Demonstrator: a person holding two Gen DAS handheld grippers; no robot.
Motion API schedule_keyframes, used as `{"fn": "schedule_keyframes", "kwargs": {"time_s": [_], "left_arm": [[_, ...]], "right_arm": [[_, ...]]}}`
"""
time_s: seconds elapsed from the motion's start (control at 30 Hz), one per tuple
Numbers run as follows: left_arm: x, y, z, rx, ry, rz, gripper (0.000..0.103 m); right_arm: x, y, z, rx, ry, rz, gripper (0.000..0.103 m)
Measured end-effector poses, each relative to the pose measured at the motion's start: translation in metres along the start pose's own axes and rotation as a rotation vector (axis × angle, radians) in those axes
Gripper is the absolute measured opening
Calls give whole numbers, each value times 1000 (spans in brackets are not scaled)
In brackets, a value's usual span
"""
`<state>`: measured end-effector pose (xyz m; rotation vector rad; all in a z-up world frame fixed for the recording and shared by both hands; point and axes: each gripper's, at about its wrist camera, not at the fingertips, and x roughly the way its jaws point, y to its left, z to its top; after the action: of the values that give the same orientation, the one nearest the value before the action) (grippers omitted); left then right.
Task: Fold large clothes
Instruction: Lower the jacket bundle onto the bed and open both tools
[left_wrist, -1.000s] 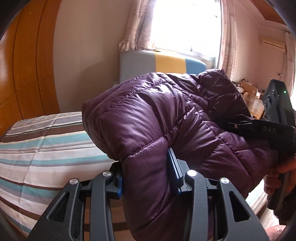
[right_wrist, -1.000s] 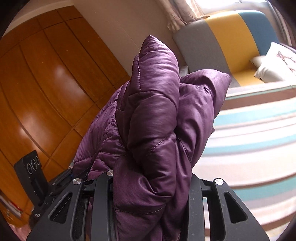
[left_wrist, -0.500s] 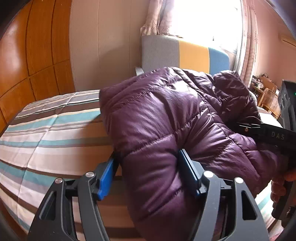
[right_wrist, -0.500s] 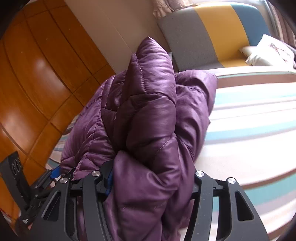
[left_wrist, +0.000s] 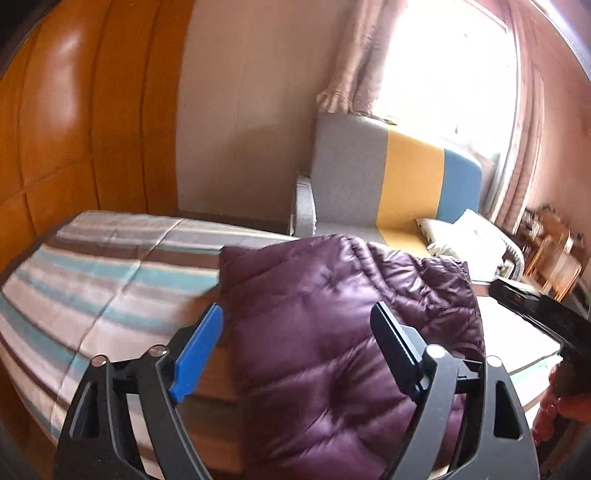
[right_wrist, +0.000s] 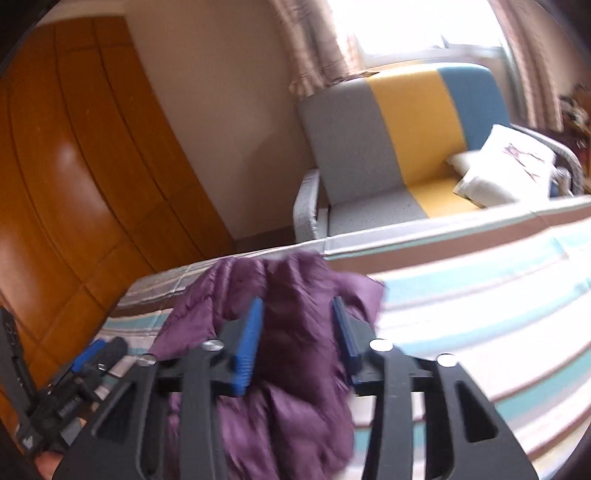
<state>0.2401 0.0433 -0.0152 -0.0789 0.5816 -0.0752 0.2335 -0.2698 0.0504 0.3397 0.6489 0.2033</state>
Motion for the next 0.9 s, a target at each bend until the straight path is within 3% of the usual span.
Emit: {"fn": "schedule_keyframes", "kwargs": {"time_s": [0.1,0.17,0.23,0.37,0.67,0.73,0.8,0.9], "left_arm": [[26,-17,8,56,50,-4,63],[47,-20,3,92,98,26,57],[65,-17,-7,108,139,42,58],[73,-20,-22,145,116,34,61],[82,-30,-34,170,106,46,61],[79,-30,-32,174,110,60,68],[70,-28,-28,166,118,101,96],[52,-23,-28,114,129,111,101]], "right_arm": [[37,10,9,-51,63,-20,26],[57,14,6,-61,89,-55,26],[74,11,-3,-59,123,-97,26],[99,-8,-24,-42,168,-128,26],[117,-13,-50,-129,137,-154,26],[112,-12,-48,-130,146,-139,26],[100,-9,-41,-137,149,-139,27],[71,6,-37,-165,115,-144,44]]}}
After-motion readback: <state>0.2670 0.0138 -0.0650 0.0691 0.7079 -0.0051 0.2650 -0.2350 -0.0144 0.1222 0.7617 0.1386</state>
